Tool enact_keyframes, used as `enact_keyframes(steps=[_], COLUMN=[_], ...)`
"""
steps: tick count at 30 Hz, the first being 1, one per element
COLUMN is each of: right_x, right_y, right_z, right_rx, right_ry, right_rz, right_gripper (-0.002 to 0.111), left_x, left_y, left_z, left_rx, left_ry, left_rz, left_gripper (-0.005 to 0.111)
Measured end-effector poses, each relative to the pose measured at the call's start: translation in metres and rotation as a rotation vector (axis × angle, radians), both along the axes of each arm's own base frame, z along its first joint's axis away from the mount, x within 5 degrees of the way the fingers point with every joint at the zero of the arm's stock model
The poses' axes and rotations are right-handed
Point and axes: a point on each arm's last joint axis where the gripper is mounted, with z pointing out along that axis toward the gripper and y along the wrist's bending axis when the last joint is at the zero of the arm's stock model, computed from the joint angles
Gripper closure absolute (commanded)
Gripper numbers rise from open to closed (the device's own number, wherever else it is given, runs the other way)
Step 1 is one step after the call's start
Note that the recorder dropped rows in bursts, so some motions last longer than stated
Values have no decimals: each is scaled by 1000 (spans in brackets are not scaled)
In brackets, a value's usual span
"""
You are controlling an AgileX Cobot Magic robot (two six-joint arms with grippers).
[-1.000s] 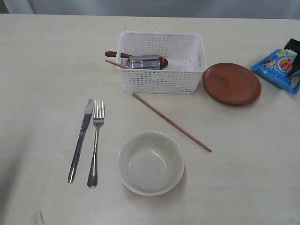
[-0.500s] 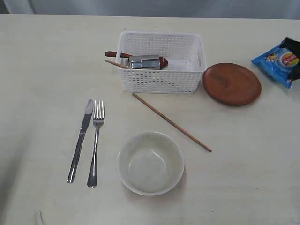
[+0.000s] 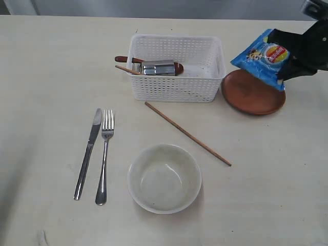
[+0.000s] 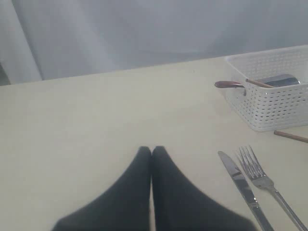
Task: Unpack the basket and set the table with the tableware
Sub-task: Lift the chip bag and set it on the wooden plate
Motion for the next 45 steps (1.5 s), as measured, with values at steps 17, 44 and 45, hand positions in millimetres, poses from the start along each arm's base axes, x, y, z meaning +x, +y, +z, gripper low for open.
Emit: enact_keyframes(steps=[17, 44, 45], right_x=[9, 13, 13], right_y=[0, 11, 12], right_z=[-58, 35, 41], right_rx=[-11, 113, 119], right_ry=[117, 163, 147], right_rz=[42, 163, 164], right_gripper=[75, 21, 21], left_x=[0, 0, 0], left_y=[0, 0, 0], left_z=[0, 0, 0], left_rx=[0, 0, 0], left_ry=[0, 0, 0], left_rz=[0, 0, 0], left_gripper=[107, 107, 107])
